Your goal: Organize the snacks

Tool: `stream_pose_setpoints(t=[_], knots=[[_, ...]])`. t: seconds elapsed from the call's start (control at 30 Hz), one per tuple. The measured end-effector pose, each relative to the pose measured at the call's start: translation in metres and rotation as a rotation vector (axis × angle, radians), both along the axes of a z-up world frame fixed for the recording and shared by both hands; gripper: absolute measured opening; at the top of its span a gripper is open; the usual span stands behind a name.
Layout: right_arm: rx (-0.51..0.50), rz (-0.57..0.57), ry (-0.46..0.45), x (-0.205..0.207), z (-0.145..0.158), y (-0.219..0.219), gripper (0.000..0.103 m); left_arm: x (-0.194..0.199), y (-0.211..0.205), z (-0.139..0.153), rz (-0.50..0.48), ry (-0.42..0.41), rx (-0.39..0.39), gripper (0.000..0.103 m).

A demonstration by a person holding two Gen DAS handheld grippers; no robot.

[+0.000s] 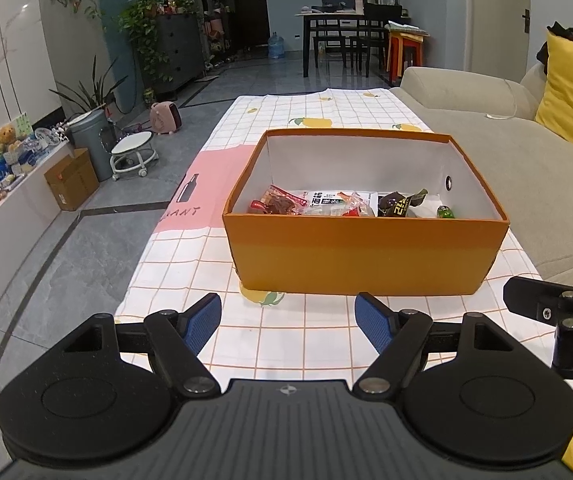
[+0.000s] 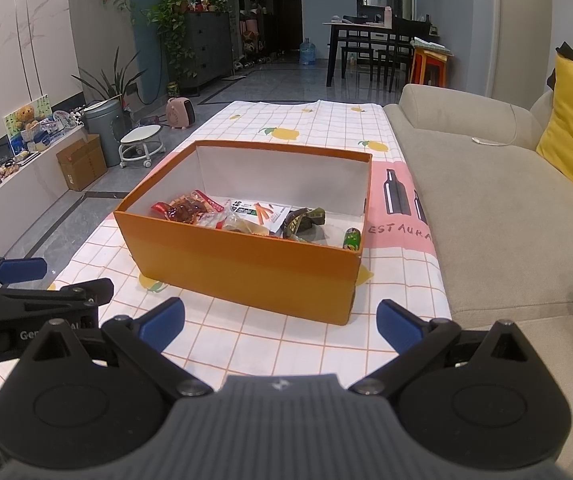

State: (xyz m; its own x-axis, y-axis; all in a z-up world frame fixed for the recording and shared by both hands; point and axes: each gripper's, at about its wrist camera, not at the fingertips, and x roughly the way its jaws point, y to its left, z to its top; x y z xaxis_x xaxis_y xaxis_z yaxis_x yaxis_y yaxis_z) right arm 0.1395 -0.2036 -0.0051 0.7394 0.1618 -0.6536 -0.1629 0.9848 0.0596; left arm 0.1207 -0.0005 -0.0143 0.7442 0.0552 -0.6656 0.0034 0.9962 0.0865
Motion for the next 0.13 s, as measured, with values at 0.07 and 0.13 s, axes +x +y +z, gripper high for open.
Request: stream_pose_setpoints(t=[0.07, 0.13], knots=[[-0.001, 0.001, -0.001, -0.0003, 0.0001, 0.0006, 0.099, -0.0011, 0.0023, 0.0005, 0.0, 0.002, -0.017, 0.088], [0.0, 0.0, -0.001, 0.0, 0.0, 0.0003, 0.099, -0.0007, 0.0031, 0.001, 0.008, 0.002, -0.026, 0.088]])
